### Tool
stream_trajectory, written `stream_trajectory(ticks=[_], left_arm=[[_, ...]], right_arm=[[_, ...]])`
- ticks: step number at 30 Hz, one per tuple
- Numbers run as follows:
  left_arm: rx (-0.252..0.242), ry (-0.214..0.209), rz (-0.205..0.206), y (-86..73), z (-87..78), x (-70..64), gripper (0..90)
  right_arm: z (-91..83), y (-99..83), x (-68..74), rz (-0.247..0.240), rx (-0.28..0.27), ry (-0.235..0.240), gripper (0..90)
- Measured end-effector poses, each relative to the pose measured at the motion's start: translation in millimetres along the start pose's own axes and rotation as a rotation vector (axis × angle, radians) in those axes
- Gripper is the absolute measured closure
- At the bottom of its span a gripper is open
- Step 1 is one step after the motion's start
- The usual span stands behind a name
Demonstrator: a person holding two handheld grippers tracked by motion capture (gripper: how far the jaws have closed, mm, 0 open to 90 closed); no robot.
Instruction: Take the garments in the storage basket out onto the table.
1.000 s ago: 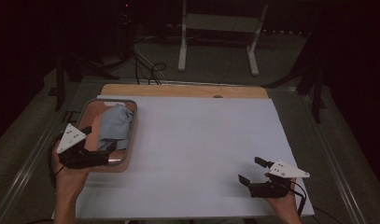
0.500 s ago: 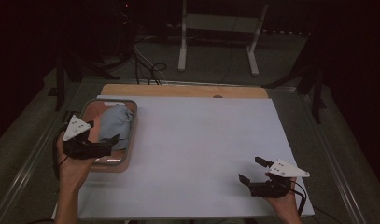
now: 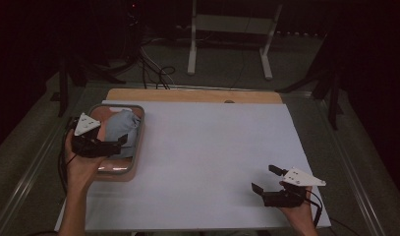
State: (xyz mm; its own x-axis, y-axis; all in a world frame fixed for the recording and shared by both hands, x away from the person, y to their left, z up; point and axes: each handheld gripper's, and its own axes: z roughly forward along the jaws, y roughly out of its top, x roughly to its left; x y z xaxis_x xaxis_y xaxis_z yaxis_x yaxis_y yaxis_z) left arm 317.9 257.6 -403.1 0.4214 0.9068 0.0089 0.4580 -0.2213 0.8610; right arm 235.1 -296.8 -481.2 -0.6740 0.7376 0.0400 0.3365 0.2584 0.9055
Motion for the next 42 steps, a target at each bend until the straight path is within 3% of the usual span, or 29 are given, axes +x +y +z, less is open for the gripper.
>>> stream_trajectory(ticks=[17, 42], left_arm=[[0.064, 0.029, -0.006, 13.7, 16.2, 9.9, 0.2], [0.139, 0.052, -0.036, 15.5, 41.2, 22.4, 0.2]], right_arm=[[0.7, -0.3, -1.0, 0.002, 0.007, -0.003, 7.9], [1.5, -0.6, -1.8, 0.003, 0.008, -0.004, 7.9]])
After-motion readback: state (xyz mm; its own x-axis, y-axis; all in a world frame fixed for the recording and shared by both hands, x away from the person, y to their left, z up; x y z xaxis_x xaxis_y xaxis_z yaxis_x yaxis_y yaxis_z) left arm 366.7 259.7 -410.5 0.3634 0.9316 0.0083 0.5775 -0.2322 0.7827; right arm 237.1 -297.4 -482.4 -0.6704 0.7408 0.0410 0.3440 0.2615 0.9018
